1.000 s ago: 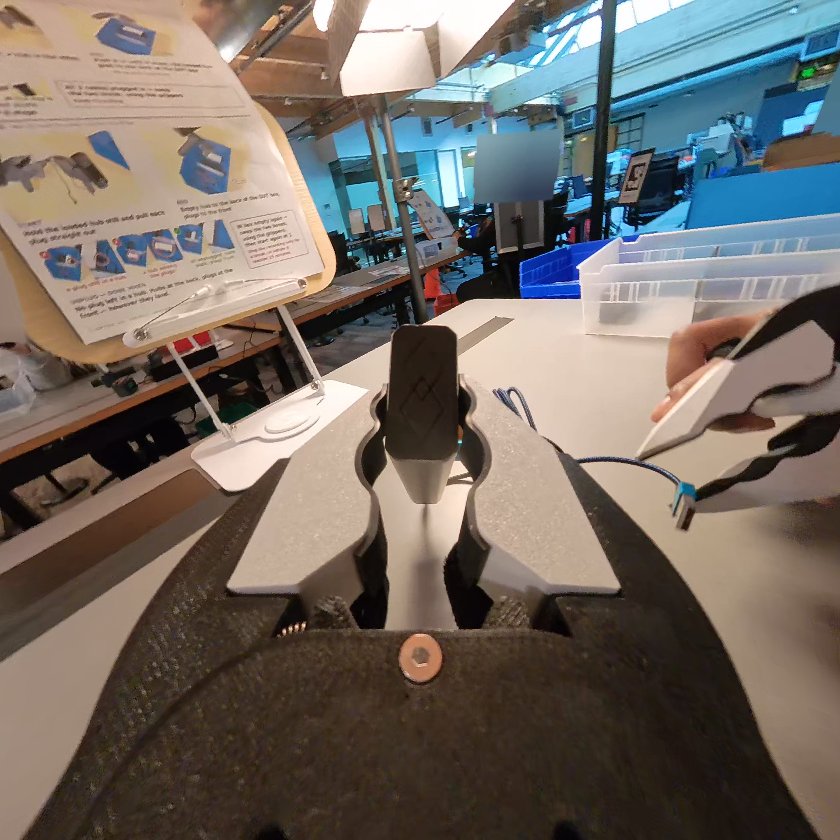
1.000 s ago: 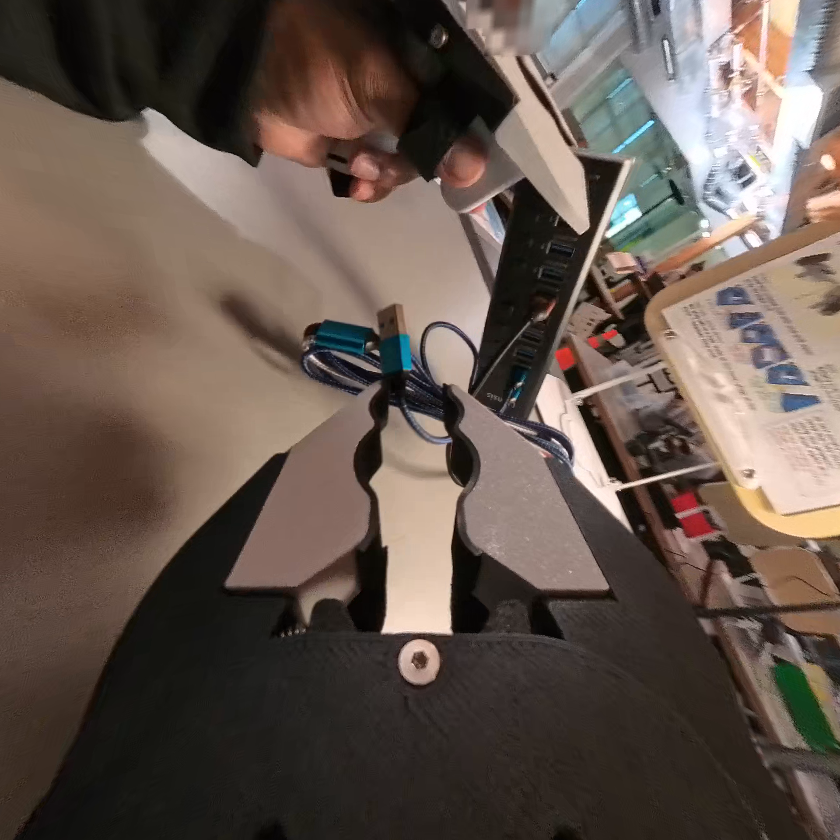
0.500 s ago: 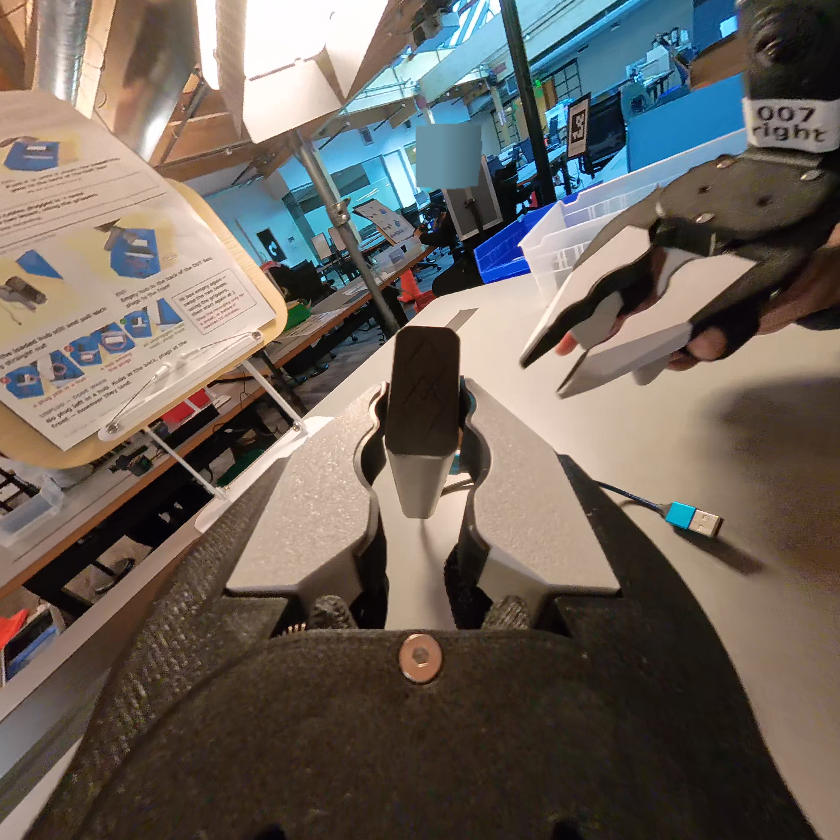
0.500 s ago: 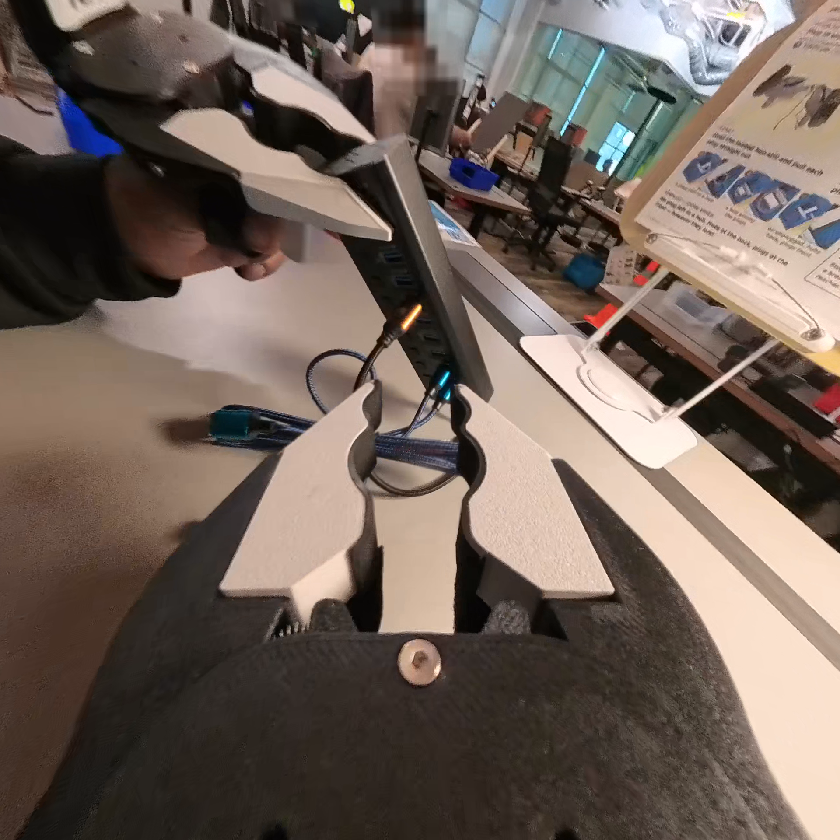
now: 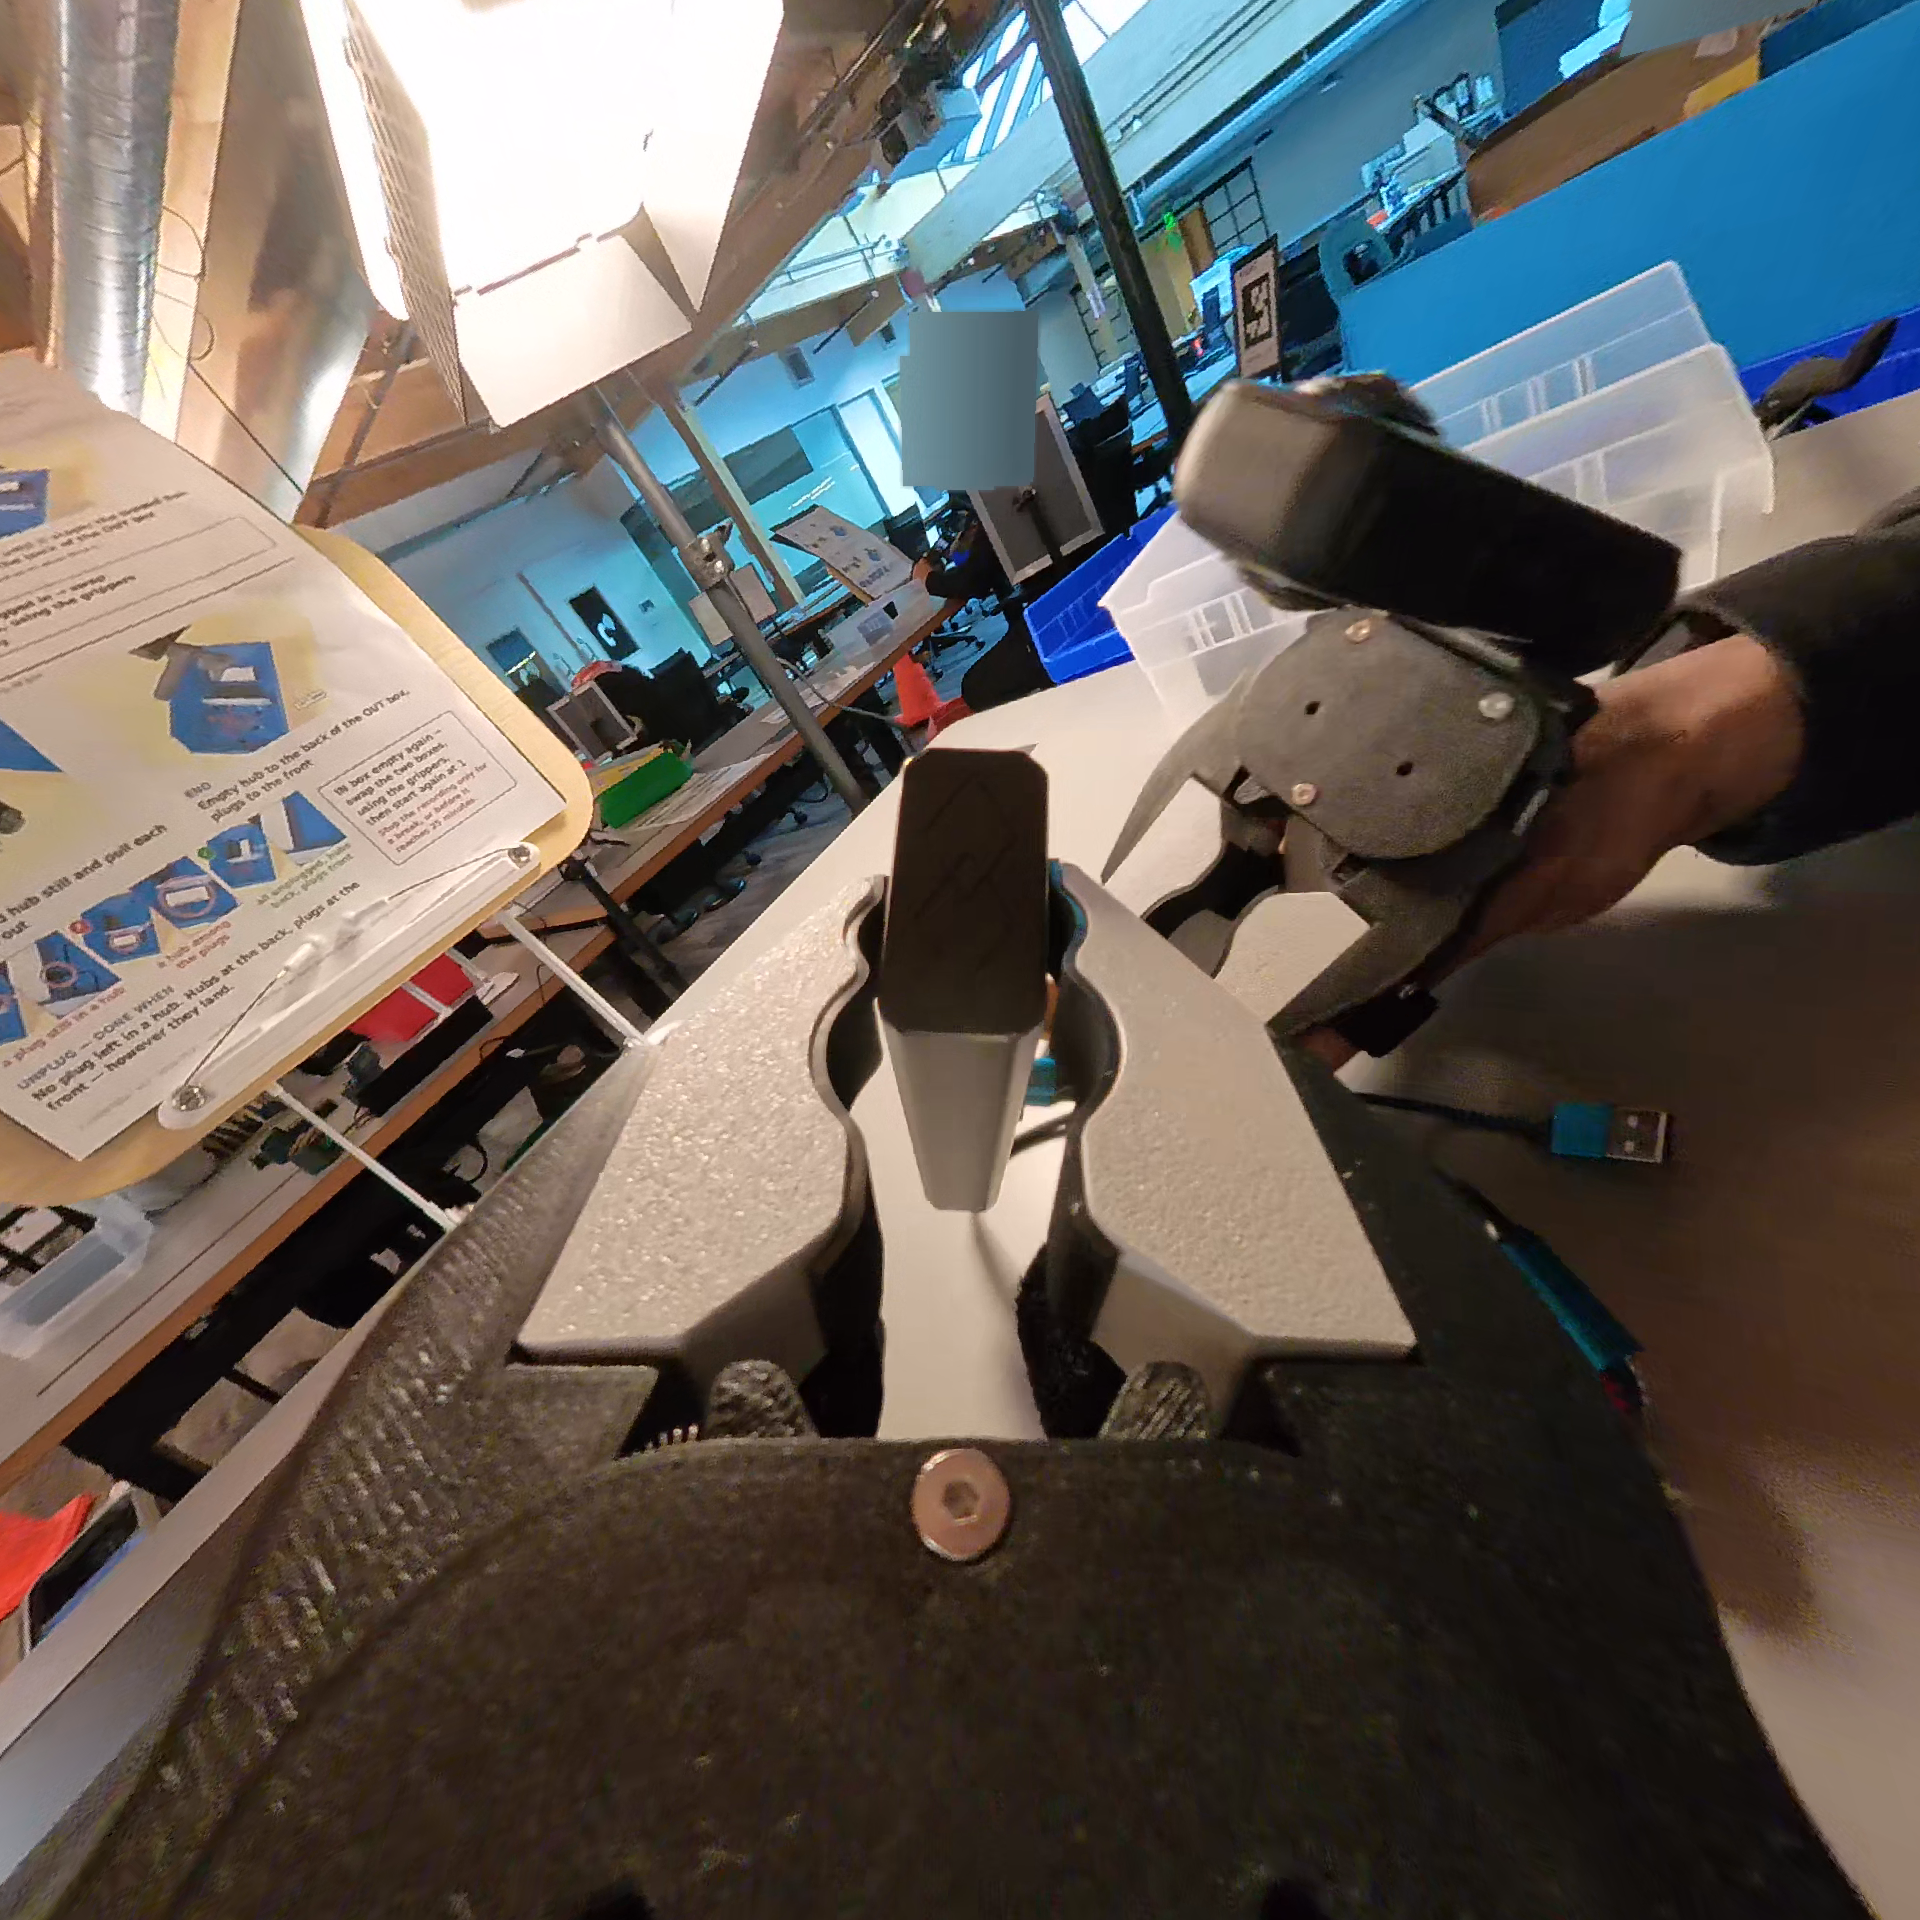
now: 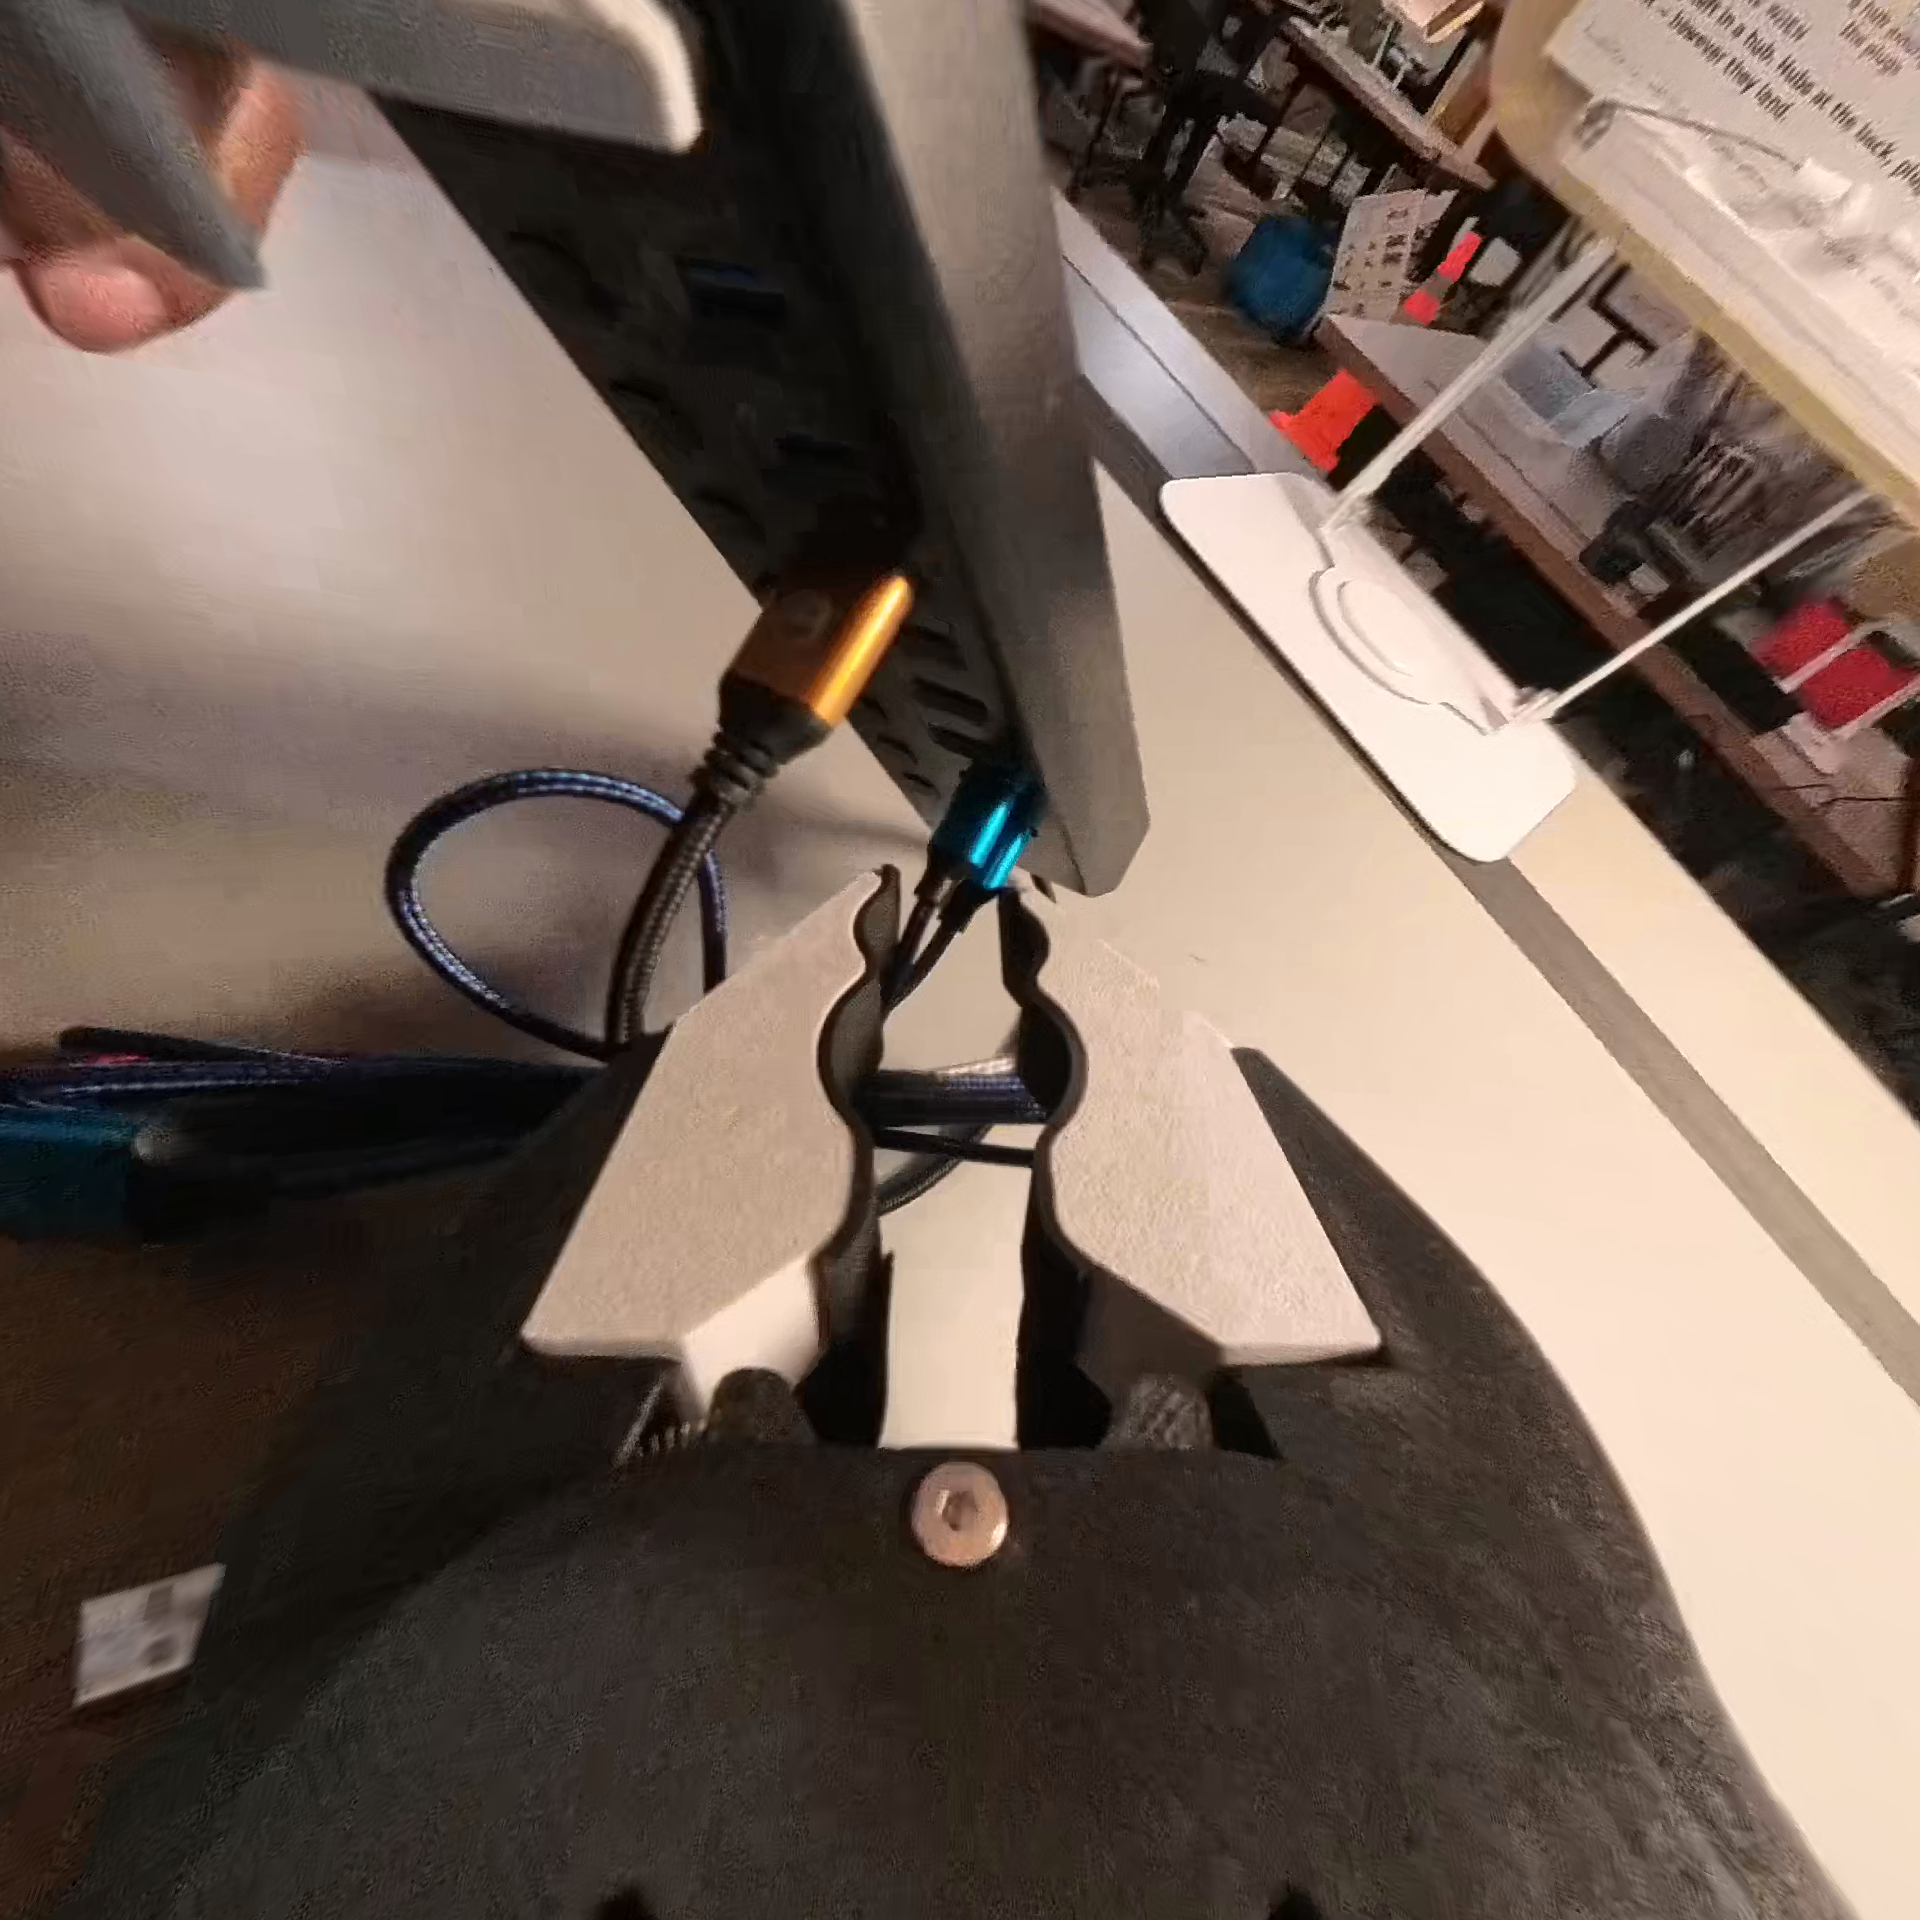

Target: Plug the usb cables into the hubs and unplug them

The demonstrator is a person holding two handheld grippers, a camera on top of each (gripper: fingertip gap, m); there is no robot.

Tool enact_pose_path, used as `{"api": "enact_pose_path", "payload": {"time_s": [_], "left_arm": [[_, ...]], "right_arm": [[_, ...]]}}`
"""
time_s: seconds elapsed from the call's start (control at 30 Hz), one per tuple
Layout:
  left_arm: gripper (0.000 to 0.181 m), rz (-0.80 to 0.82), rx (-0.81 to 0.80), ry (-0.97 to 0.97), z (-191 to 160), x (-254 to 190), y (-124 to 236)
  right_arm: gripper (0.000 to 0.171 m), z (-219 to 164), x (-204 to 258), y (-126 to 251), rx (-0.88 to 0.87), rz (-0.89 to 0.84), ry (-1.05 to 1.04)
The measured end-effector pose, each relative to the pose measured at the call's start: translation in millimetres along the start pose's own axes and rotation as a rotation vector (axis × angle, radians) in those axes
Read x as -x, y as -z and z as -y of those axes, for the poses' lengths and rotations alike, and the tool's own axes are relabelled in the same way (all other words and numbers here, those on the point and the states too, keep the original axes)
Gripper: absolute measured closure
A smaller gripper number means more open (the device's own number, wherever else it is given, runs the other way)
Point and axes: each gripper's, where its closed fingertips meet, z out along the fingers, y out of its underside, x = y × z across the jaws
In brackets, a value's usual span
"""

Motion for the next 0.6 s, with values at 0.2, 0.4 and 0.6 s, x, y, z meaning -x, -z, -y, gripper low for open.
{"api": "enact_pose_path", "payload": {"time_s": [0.2, 0.4, 0.6], "left_arm": [[0.151, 0.016, 0.158, 0.127, -40.5, 9.5, -7.4], [0.144, -0.053, 0.235, 0.505, -54.0, 19.8, -6.7], [0.133, -0.066, 0.359, 0.673, -65.1, 27.1, -6.1]], "right_arm": [[0.161, -12.0, -38.8, -0.4, 0.069, -0.261, 0.186], [0.161, -27.9, -57.7, -1.9, 0.152, -0.378, 0.405], [0.161, -4.1, -46.3, 2.7, 0.097, -0.447, 0.585]]}}
